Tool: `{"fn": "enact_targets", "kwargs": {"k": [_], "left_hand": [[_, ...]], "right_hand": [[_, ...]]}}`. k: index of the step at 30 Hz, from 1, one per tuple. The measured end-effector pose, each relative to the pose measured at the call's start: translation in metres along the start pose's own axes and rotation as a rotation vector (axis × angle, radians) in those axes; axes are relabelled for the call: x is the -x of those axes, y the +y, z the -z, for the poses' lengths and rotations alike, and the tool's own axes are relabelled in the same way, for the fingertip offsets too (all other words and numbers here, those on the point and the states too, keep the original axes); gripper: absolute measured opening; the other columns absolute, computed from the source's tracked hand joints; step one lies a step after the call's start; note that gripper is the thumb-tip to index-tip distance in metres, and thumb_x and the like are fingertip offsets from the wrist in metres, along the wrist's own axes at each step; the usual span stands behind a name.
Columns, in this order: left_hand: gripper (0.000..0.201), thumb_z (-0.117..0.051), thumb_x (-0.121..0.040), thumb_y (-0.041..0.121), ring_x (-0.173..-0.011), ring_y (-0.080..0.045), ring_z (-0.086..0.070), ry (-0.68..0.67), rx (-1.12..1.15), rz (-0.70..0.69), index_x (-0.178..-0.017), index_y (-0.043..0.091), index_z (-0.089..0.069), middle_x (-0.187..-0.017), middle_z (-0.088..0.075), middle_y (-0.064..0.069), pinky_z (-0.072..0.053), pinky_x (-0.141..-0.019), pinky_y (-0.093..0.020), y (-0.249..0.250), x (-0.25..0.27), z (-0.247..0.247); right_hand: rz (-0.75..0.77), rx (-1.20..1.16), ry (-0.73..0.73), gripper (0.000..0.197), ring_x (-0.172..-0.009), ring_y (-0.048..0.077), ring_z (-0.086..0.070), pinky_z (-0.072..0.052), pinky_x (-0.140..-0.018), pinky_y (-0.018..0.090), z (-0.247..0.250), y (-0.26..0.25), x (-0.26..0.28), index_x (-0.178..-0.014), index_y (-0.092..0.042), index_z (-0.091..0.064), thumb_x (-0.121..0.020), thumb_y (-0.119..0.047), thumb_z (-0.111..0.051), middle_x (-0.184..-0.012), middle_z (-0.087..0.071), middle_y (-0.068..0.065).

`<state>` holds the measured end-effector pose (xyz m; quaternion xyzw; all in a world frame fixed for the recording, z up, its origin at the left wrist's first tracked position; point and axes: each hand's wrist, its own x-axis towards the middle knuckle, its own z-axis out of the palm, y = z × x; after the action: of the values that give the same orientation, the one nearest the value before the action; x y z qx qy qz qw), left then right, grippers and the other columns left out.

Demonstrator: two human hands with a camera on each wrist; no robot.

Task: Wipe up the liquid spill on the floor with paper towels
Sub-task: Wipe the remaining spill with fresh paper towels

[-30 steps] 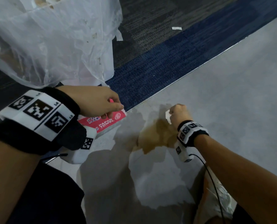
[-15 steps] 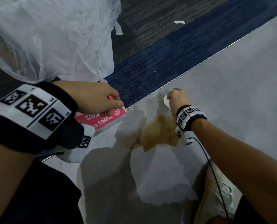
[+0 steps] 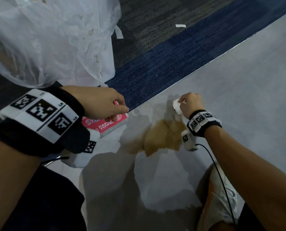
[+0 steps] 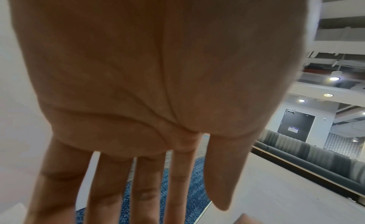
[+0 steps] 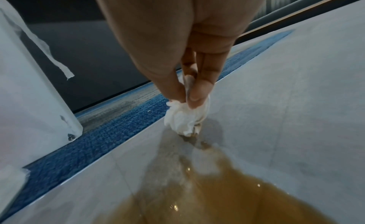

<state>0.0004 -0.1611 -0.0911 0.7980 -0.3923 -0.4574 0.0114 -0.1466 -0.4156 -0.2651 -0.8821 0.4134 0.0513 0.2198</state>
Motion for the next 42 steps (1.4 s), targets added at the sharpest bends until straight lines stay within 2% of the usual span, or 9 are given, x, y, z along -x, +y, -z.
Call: {"fn": "enact_targets", "kwargs": {"k": [9,14,19,26,28,30,32,35,42], "left_hand": [[0.029,-0.043,-0.096,0.041,-0.081,-0.01,-0.069,-0.003,0.032,0.034,-0.109,0.024,-0.061,-0.084,-0.073,0.006,-0.053,-0.09,-0.036,-0.007,-0.001,0.0],[0.028,-0.042,-0.096,0.042,-0.082,-0.01,-0.07,0.001,0.025,0.032,-0.109,0.024,-0.06,-0.086,-0.073,0.006,-0.053,-0.086,-0.032,-0.01,-0.005,0.0],[0.025,-0.044,-0.096,0.041,-0.082,-0.012,-0.07,-0.001,0.046,0.025,-0.105,0.025,-0.06,-0.083,-0.074,0.006,-0.053,-0.088,-0.036,-0.021,-0.006,-0.003],[0.018,-0.042,-0.097,0.04,-0.082,-0.009,-0.068,-0.006,0.062,0.039,-0.102,0.029,-0.056,-0.086,-0.073,0.006,-0.046,-0.069,-0.022,-0.023,-0.001,-0.003],[0.02,-0.043,-0.097,0.039,-0.082,-0.01,-0.068,0.003,0.064,0.032,-0.1,0.026,-0.057,-0.086,-0.073,0.005,-0.047,-0.07,-0.022,-0.02,-0.001,-0.003],[0.023,-0.043,-0.097,0.04,-0.082,-0.012,-0.069,0.001,0.058,0.019,-0.101,0.025,-0.06,-0.085,-0.073,0.005,-0.052,-0.081,-0.029,-0.019,-0.001,-0.002],[0.025,-0.043,-0.096,0.042,-0.082,-0.012,-0.069,-0.001,0.053,0.01,-0.102,0.025,-0.06,-0.084,-0.073,0.006,-0.052,-0.09,-0.036,-0.019,-0.002,-0.001],[0.028,-0.043,-0.095,0.043,-0.08,-0.011,-0.069,0.002,0.039,0.008,-0.106,0.025,-0.061,-0.084,-0.073,0.006,-0.053,-0.089,-0.036,-0.02,-0.003,-0.002],[0.029,-0.043,-0.096,0.041,-0.082,-0.013,-0.07,0.001,0.029,0.007,-0.109,0.022,-0.061,-0.085,-0.073,0.005,-0.053,-0.09,-0.038,-0.015,-0.006,-0.002]], "right_hand": [[-0.045,0.186,-0.246,0.022,-0.095,0.038,-0.062,-0.054,-0.081,0.039,-0.013,-0.008,0.03,-0.1,-0.006,-0.067,-0.083,-0.001,-0.055,-0.111,-0.062,0.019],[0.061,-0.001,-0.122,0.02,-0.086,0.036,-0.064,-0.053,-0.077,0.036,-0.024,-0.055,0.078,-0.08,-0.012,-0.071,-0.068,-0.007,-0.055,-0.092,-0.064,0.015],[0.255,0.03,-0.258,0.02,-0.093,0.035,-0.062,-0.048,-0.078,0.038,-0.074,-0.117,0.118,-0.1,-0.01,-0.067,-0.086,-0.011,-0.054,-0.109,-0.058,0.013],[0.395,0.197,-0.413,0.027,-0.1,0.038,-0.059,-0.047,-0.081,0.042,-0.079,-0.115,0.134,-0.118,-0.008,-0.055,-0.093,-0.008,-0.045,-0.12,-0.051,0.016],[0.346,0.221,-0.437,0.026,-0.102,0.037,-0.06,-0.048,-0.082,0.04,-0.072,-0.099,0.129,-0.113,-0.009,-0.059,-0.09,-0.009,-0.049,-0.116,-0.056,0.015],[0.217,0.205,-0.427,0.027,-0.102,0.035,-0.062,-0.049,-0.083,0.037,-0.064,-0.077,0.116,-0.109,-0.014,-0.064,-0.085,-0.008,-0.052,-0.113,-0.061,0.014],[0.068,0.158,-0.359,0.031,-0.103,0.034,-0.062,-0.05,-0.086,0.037,-0.053,-0.055,0.105,-0.108,-0.017,-0.066,-0.084,-0.005,-0.049,-0.114,-0.063,0.015],[-0.044,0.112,-0.248,0.034,-0.104,0.035,-0.061,-0.048,-0.086,0.035,-0.042,-0.038,0.102,-0.11,-0.018,-0.068,-0.085,-0.007,-0.048,-0.113,-0.065,0.016],[0.288,0.029,-0.272,0.022,-0.084,0.034,-0.062,-0.05,-0.072,0.039,-0.07,-0.097,0.146,-0.095,-0.017,-0.065,-0.083,-0.004,-0.052,-0.1,-0.057,0.01]]}}
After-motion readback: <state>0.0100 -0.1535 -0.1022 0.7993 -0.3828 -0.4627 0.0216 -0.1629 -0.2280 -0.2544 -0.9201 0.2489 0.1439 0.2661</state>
